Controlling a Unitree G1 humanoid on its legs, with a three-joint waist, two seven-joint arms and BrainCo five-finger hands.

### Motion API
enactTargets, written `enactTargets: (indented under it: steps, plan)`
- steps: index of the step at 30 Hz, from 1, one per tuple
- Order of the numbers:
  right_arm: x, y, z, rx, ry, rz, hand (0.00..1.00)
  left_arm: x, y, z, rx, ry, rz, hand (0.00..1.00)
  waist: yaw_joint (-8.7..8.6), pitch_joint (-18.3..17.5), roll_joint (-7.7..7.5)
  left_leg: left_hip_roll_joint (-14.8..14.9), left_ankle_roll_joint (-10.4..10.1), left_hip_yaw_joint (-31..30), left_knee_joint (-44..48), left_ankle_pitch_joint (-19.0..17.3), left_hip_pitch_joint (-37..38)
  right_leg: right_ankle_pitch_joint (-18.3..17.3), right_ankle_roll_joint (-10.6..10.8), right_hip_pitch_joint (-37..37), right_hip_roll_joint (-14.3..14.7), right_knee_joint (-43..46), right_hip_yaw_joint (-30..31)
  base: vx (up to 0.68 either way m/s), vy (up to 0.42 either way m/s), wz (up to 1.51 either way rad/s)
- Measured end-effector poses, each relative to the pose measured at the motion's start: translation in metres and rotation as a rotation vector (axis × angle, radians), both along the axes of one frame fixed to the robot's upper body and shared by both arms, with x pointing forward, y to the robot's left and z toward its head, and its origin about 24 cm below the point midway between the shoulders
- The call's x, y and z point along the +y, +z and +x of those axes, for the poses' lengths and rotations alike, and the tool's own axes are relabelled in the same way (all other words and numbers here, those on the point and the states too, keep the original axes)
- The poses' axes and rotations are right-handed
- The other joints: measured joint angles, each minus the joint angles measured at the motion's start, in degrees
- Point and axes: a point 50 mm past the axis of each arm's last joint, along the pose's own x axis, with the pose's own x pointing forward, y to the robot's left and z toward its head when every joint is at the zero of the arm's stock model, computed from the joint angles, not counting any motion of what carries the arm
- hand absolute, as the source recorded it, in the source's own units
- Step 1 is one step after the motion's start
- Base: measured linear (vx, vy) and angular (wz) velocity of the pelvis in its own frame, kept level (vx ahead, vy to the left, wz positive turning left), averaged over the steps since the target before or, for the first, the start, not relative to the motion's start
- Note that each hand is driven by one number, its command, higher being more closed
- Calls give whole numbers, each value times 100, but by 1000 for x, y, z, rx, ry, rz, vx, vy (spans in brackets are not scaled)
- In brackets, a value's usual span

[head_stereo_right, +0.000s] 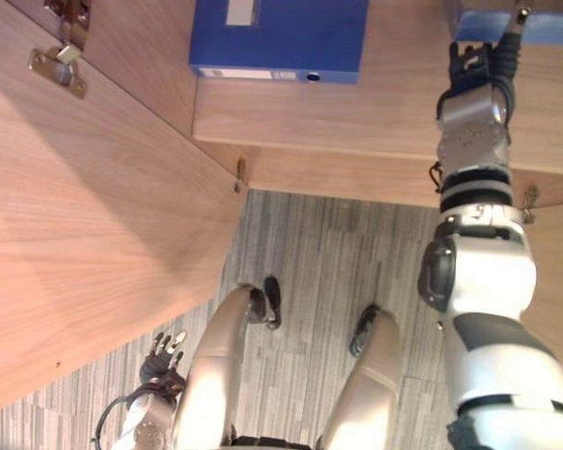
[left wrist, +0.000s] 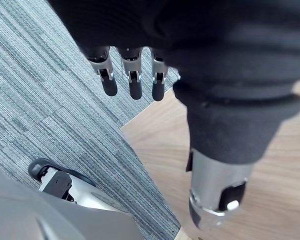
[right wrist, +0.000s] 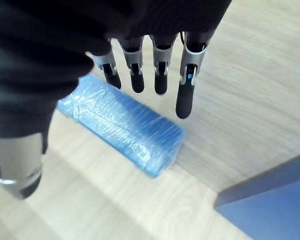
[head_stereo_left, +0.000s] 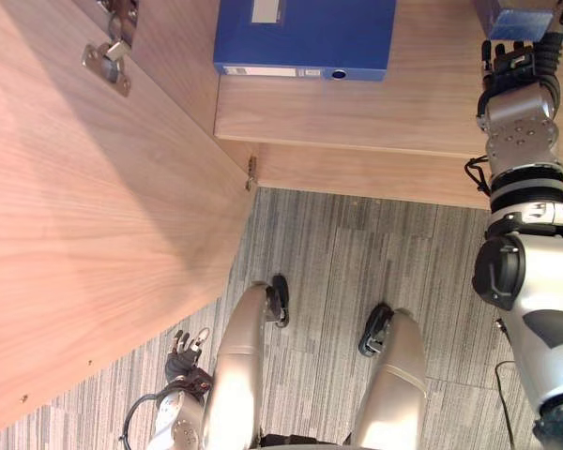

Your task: Walk over to the cabinet, pick up the folder, carry it to the office cabinet, place the folder inside the office cabinet, then close the office cabinet door

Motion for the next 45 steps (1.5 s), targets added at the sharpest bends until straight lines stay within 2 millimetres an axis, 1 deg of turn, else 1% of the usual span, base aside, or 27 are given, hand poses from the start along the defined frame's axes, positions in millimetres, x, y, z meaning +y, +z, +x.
enactTargets:
  steps: [2, 5, 8, 10, 11, 13, 19, 21, 23, 24, 26, 27, 29, 30, 32, 34, 35, 36, 37, 38, 39, 40, 41, 42, 43, 44, 45]
  plan:
    - [5, -2, 2, 29, 17, -119, 0, 1, 0, 0, -3, -7, 3, 0, -14, 16, -26, 10, -26, 12, -78, 35, 65, 8, -11, 37, 2, -44, -2, 0, 0, 0]
    - [10, -5, 5, 51, 47, -193, 0, 2, -1, -1, -6, -18, 0, 0, -7, 20, -33, 75, -32, 43, -273, 97, 195, 113, -85, 155, 80, -267, -51, 16, -21, -10]
    - [10, -11, 7, 93, 50, -268, 0, 2, -4, -4, 3, -29, -5, 0, -12, 19, -39, 71, -28, 119, -544, 187, 412, 208, -102, 348, 93, -518, -79, 37, -2, -6]
    - [8, -14, 8, 135, 44, -373, 0, 2, -5, -5, 6, -34, -6, 0, -12, 14, -46, 69, -22, 156, -692, 234, 515, 270, -103, 425, 108, -657, -85, 34, 10, -6]
    - [6, -17, 8, 183, 35, -485, 0, 2, -6, -6, 6, -44, -8, 0, -13, 14, -49, 69, -26, 169, -800, 272, 578, 317, -111, 476, 126, -772, -100, 34, 9, -5]
    - [5, -21, 9, 228, 30, -591, 0, 3, -7, -7, 6, -56, -3, 0, -36, 12, -51, 69, -28, 185, -895, 314, 616, 358, -117, 512, 139, -866, -106, 17, 4, -2]
    - [-4, -62, 10, 475, 66, -955, 0, 5, -8, -10, 7, -113, 16, 0, -64, -10, -67, 66, -24, 278, -1218, 418, 921, 425, -131, 803, 141, -1137, -204, 38, -8, 1]
    - [-10, -69, 9, 527, 66, -1040, 0, 5, -8, -10, 4, -132, 14, 0, -63, -13, -68, 64, -31, 298, -1280, 447, 968, 436, -145, 830, 139, -1170, -215, 0, 0, 0]
    - [-18, -77, 5, 600, 52, -1163, 0, 5, -9, -13, 6, -157, 11, 0, -68, -28, -70, 58, -51, 309, -1354, 485, 1023, 442, -154, 867, 137, -1201, -228, 6, -16, 0]
    - [-21, -80, 4, 621, 50, -1190, 0, 5, -9, -13, 6, -161, 10, 0, -61, -32, -69, 58, -56, 313, -1369, 489, 1043, 442, -155, 880, 137, -1203, -228, 8, -33, 0]
    - [-29, -92, 0, 680, 63, -1271, 0, 4, -11, -15, 14, -173, 3, 0, -64, -112, -68, 58, -67, 318, -1417, 506, 1070, 445, -158, 891, 141, -1223, -235, 2, -16, 0]
    - [-30, -95, 0, 691, 68, -1291, 0, 4, -11, -16, 16, -177, 1, 0, -67, -132, -67, 59, -68, 321, -1424, 509, 1075, 447, -162, 891, 143, -1227, -235, 0, 0, 0]
    - [-32, -108, -3, 746, 106, -1426, 0, 2, -12, -18, 21, -198, -7, 0, -94, -220, -72, 69, -76, 327, -1451, 519, 1101, 456, -171, 908, 159, -1252, -234, 1, -13, -2]
    - [-32, -110, -4, 751, 115, -1458, 0, 1, -12, -17, 18, -206, -5, 0, -97, -221, -73, 75, -78, 331, -1466, 522, 1124, 464, -173, 931, 167, -1271, -234, 0, -17, -8]
    - [-29, -122, -5, 775, 168, -1537, 0, -1, -13, -17, 24, -228, 0, 0, -101, -268, -91, 100, -98, 381, -1672, 613, 1252, 589, -192, 1023, 235, -1487, -232, -4, -13, -14]
    - [-29, -132, -7, 793, 209, -1557, 0, -1, -13, -18, 32, -238, 7, 0, -100, -332, -120, 110, -110, 405, -1888, 722, 1336, 708, -207, 1098, 290, -1706, -256, 15, -13, -11]
    - [-28, -144, -9, 819, 246, -1574, 0, -1, -15, -19, 41, -239, 4, 0, -106, -352, -142, 110, -127, 419, -2152, 849, 1504, 836, -227, 1264, 335, -1967, -326, 32, -19, -8]
    - [-28, -149, -10, 830, 264, -1576, 0, -1, -15, -20, 45, -239, 3, 0, -107, -360, -153, 112, -144, 423, -2278, 910, 1587, 898, -243, 1346, 362, -2088, -362, 37, -26, -6]
    - [-27, -159, -12, 850, 295, -1576, 0, -1, -17, -21, 52, -241, 3, 0, -110, -386, -175, 112, -155, 424, -2480, 1009, 1706, 991, -258, 1477, 398, -2290, -422, 39, -33, -5]
    - [-24, -173, -14, 879, 336, -1568, 0, 0, -18, -22, 62, -249, 10, 0, -112, -413, -206, 116, -186, 423, -2737, 1133, 1881, 1110, -280, 1662, 458, -2543, -492, 51, -49, -4]
    - [-23, -181, -16, 898, 362, -1559, 0, 0, -19, -23, 68, -255, 13, 0, -112, -449, -225, 118, -204, 422, -2866, 1202, 1954, 1168, -287, 1736, 481, -2661, -535, 51, -53, -2]
    - [-20, -198, -20, 928, 412, -1544, 0, 1, -20, -25, 78, -261, 18, 0, -116, -512, -266, 115, -242, 420, -3142, 1343, 2115, 1278, -313, 1901, 529, -2894, -624, 70, -75, 2]
    - [-15, -213, -24, 950, 460, -1528, 0, 1, -21, -27, 92, -267, 21, 0, -124, -546, -297, 116, -273, 397, -3429, 1483, 2317, 1385, -337, 2117, 584, -3156, -738, 64, -68, 4]
    - [-12, -219, -25, 956, 483, -1521, 0, 1, -22, -27, 99, -266, 21, 0, -137, -558, -314, 118, -289, 386, -3577, 1553, 2427, 1436, -353, 2237, 616, -3291, -790, 66, -88, 4]
    - [-5, -232, -28, 963, 524, -1507, 0, 3, -24, -30, 113, -265, 23, 0, -157, -618, -356, 133, -337, 364, -3882, 1709, 2635, 1555, -380, 2455, 700, -3577, -893, 48, -88, 1]
    - [2, -243, -31, 967, 559, -1488, 0, 3, -27, -33, 134, -271, 31, 0, -158, -758, -399, 161, -388, 357, -4189, 1871, 2777, 1679, -416, 2597, 790, -3854, -982, 44, -91, -1]
    - [6, -249, -32, 966, 576, -1476, 0, 4, -28, -35, 142, -270, 32, 0, -157, -827, -424, 181, -408, 354, -4348, 1955, 2848, 1744, -437, 2666, 841, -3991, -1033, 60, -93, -6]
